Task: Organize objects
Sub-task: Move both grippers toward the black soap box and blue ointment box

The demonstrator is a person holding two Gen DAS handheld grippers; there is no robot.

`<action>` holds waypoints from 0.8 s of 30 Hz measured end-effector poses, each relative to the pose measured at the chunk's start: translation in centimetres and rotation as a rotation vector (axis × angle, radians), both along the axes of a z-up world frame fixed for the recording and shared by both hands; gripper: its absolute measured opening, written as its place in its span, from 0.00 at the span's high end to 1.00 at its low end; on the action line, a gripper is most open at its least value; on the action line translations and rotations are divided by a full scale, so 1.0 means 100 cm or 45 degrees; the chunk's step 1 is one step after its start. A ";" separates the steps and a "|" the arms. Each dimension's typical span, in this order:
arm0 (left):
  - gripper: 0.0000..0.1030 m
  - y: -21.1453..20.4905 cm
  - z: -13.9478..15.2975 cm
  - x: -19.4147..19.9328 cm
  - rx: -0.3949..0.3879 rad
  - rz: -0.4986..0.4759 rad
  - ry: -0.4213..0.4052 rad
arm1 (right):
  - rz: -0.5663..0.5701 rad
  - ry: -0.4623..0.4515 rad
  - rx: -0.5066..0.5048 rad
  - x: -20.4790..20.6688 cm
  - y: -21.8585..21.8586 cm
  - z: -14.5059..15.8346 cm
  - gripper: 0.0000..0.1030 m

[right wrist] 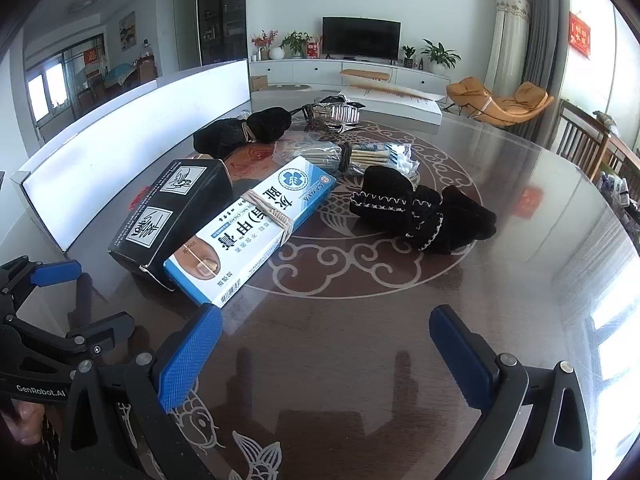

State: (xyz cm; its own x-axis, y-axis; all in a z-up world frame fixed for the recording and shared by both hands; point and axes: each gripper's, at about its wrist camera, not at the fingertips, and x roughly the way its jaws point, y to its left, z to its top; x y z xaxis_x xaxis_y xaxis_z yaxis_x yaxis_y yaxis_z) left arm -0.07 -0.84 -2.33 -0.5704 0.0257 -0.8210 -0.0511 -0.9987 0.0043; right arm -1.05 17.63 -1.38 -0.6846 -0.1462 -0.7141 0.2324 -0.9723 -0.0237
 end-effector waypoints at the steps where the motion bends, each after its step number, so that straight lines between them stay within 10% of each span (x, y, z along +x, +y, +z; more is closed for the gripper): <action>1: 0.00 0.000 0.000 0.000 0.000 0.001 -0.005 | 0.006 -0.004 0.000 0.000 0.000 0.000 0.00; 15: 0.00 -0.003 0.000 -0.001 0.001 -0.045 -0.010 | 0.212 -0.159 0.071 -0.013 -0.026 -0.013 0.00; 24: 0.00 -0.003 0.002 -0.038 -0.001 0.013 -0.096 | -0.097 -0.259 0.031 -0.053 0.004 -0.016 0.00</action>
